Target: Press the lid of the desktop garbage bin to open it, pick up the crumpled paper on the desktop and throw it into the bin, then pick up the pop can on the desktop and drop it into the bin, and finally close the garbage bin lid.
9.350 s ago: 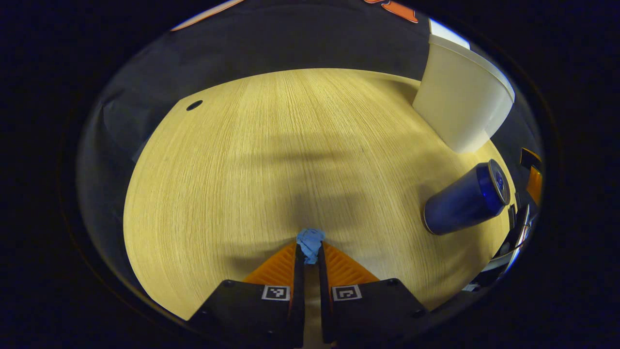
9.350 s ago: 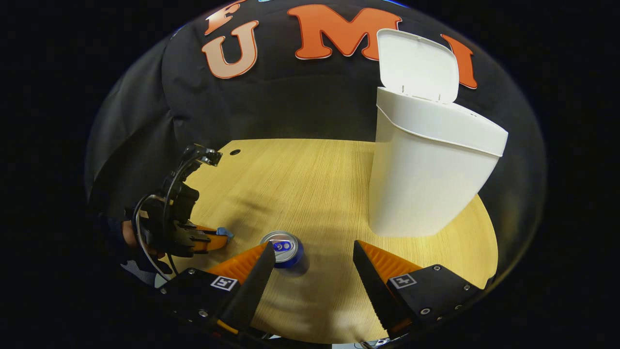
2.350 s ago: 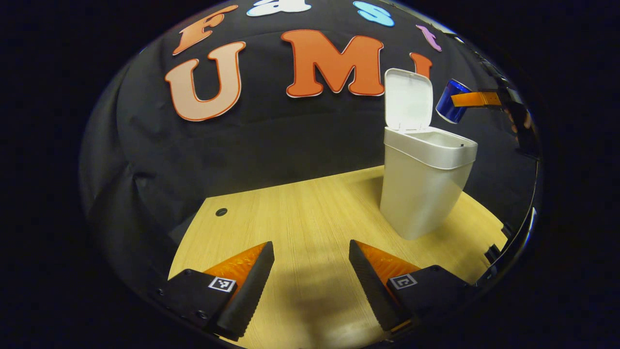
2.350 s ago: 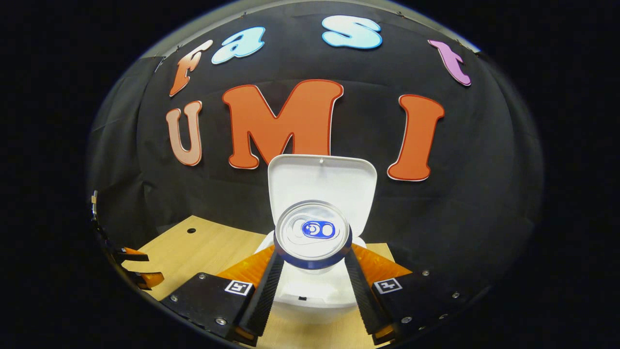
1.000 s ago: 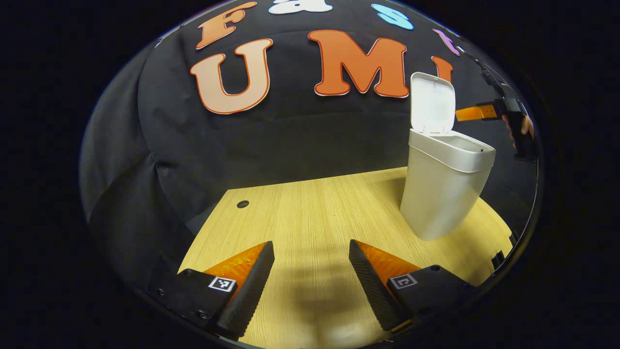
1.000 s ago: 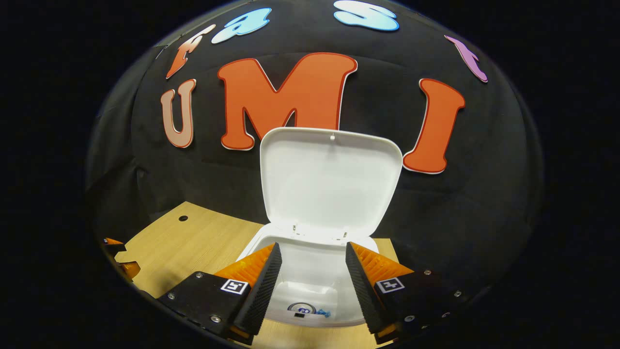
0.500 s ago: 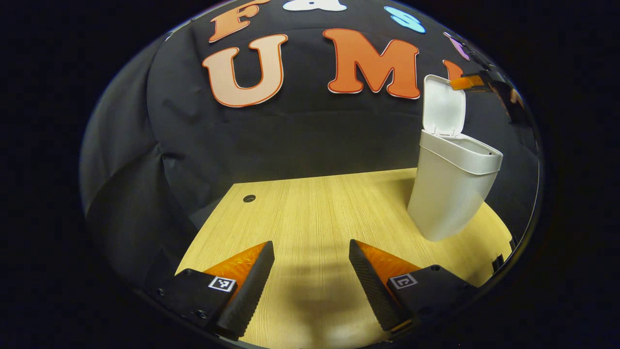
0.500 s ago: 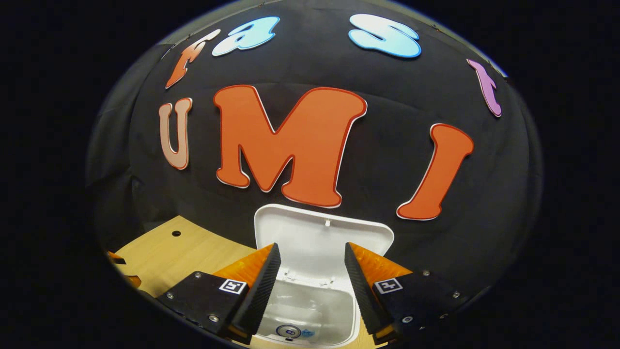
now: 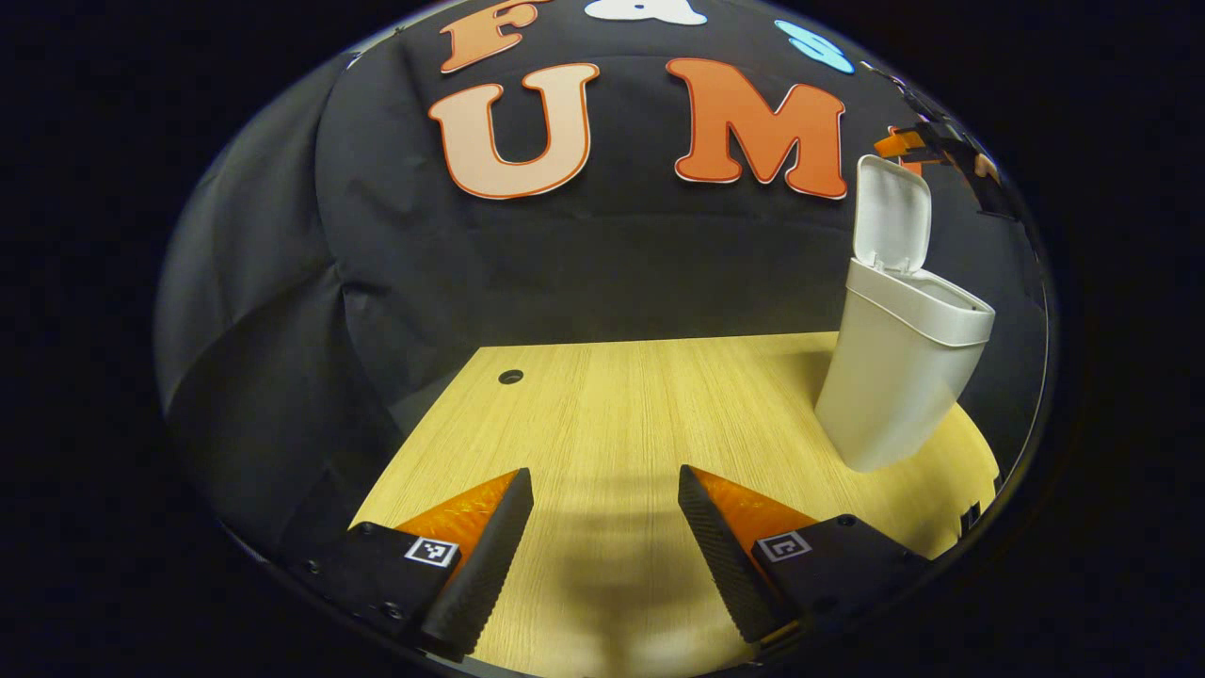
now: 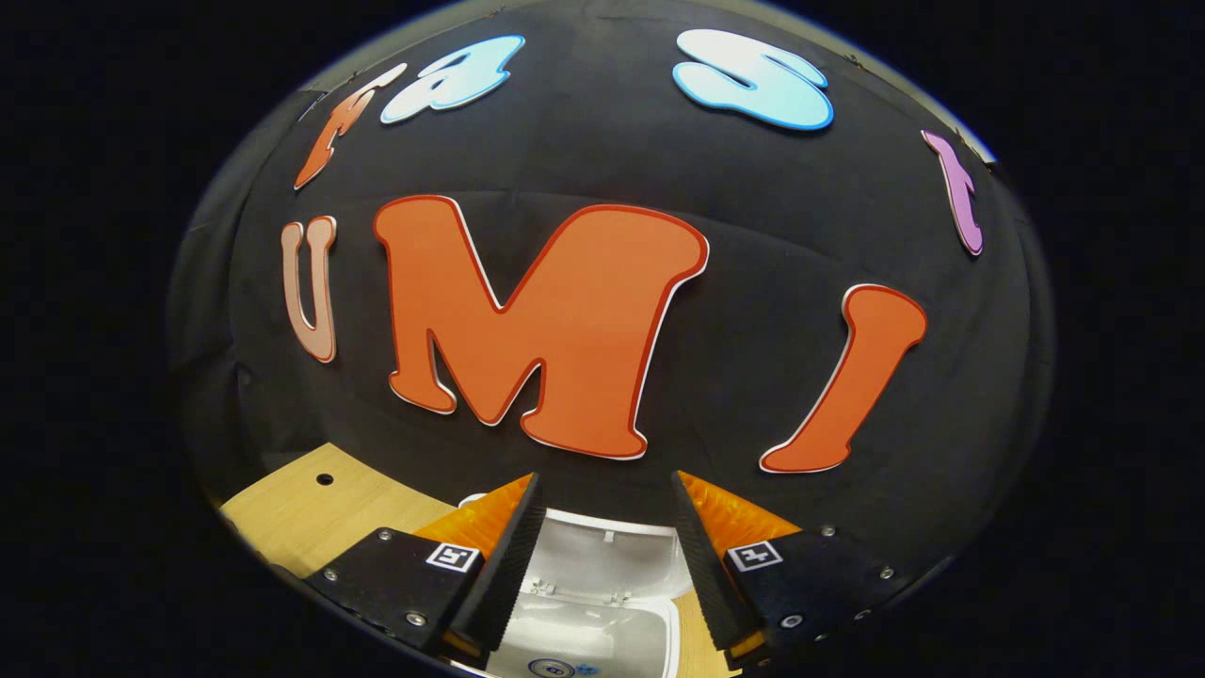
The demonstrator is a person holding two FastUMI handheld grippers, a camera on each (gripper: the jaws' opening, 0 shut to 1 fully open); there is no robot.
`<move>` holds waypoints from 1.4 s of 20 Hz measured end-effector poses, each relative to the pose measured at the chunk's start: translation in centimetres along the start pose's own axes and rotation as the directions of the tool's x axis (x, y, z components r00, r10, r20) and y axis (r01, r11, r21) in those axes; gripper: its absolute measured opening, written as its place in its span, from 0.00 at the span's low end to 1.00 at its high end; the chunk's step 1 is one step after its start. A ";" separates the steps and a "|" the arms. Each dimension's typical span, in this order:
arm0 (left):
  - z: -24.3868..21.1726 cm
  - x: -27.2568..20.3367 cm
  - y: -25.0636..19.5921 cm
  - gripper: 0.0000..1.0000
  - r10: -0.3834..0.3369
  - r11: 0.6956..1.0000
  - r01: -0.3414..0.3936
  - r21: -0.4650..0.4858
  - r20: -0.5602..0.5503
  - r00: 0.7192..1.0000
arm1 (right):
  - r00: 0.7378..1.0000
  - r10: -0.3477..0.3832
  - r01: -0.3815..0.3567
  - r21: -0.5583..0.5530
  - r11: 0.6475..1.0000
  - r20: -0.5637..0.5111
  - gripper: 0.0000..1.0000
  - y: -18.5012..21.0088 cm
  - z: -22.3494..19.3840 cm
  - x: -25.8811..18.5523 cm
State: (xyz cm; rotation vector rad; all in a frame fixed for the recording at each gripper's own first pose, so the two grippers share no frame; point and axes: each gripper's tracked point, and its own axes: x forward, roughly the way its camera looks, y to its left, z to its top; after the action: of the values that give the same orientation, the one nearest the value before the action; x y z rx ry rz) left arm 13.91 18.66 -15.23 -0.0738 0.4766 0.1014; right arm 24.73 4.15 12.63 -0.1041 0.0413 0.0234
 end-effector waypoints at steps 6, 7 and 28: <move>-0.4 0.1 0.5 0.99 -0.003 1.000 0.003 -0.015 -0.008 1.000 | 1.000 0.001 -0.001 0.021 1.000 -0.012 0.80 0.2 -0.5 -0.8; -0.4 0.3 0.4 0.99 -0.008 1.000 0.008 -0.012 -0.009 1.000 | 1.000 0.003 -0.002 0.025 1.000 -0.011 0.80 0.2 -0.7 -1.2; -0.5 2.0 -2.1 0.99 -0.153 0.986 0.156 0.060 -0.041 0.987 | 0.964 0.035 -0.002 0.126 0.992 -0.264 0.80 2.6 -13.5 -8.8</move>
State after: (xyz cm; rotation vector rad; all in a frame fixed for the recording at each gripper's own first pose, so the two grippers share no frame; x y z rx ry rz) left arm 15.71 16.72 -16.55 -0.0509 0.5080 -0.0671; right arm 15.36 5.13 -0.71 0.0192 0.3123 0.0256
